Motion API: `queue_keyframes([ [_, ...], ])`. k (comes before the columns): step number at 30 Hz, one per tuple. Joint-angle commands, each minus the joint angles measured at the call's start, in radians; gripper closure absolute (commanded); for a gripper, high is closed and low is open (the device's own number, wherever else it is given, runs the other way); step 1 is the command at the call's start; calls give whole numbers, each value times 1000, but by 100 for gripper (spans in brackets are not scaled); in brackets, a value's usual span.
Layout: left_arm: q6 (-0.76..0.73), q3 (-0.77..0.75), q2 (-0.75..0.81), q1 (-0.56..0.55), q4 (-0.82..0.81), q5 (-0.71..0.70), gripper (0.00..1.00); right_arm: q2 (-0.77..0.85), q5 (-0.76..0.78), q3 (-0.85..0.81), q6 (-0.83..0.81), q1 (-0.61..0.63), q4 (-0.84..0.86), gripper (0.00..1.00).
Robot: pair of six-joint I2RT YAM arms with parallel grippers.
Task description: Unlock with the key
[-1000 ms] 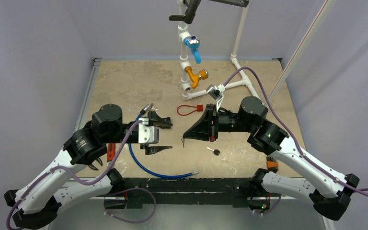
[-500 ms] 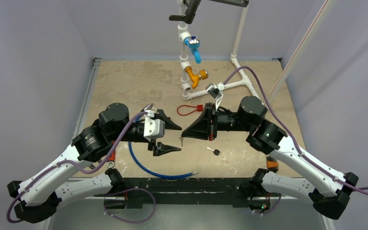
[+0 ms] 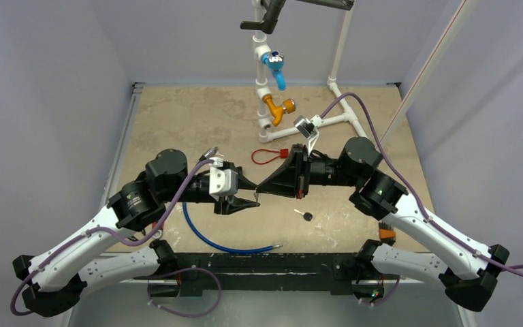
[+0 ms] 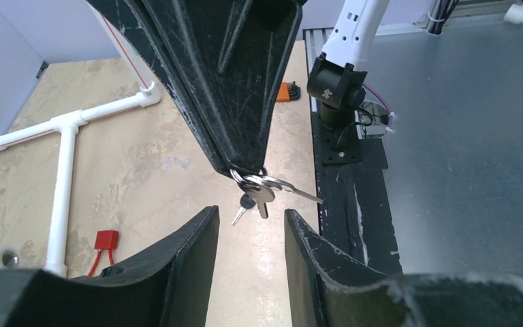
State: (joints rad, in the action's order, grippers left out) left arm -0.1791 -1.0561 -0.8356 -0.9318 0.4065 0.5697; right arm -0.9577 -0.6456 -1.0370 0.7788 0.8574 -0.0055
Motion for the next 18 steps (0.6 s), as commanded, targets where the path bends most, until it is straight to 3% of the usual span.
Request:
queue_keyframes([
  [1,-7,-8,18,-4,-77,-30,61,8,6,6,15,10,61,100],
  [12,30,-33,32,5,-74,8,64,13,29,20,12,22,53,100],
  [14,29,-29,39,12,-71,7,67,14,30,20,11,22,49,100],
  [18,16,-20,56,29,-56,-1,83,16,32,20,12,22,42,100],
])
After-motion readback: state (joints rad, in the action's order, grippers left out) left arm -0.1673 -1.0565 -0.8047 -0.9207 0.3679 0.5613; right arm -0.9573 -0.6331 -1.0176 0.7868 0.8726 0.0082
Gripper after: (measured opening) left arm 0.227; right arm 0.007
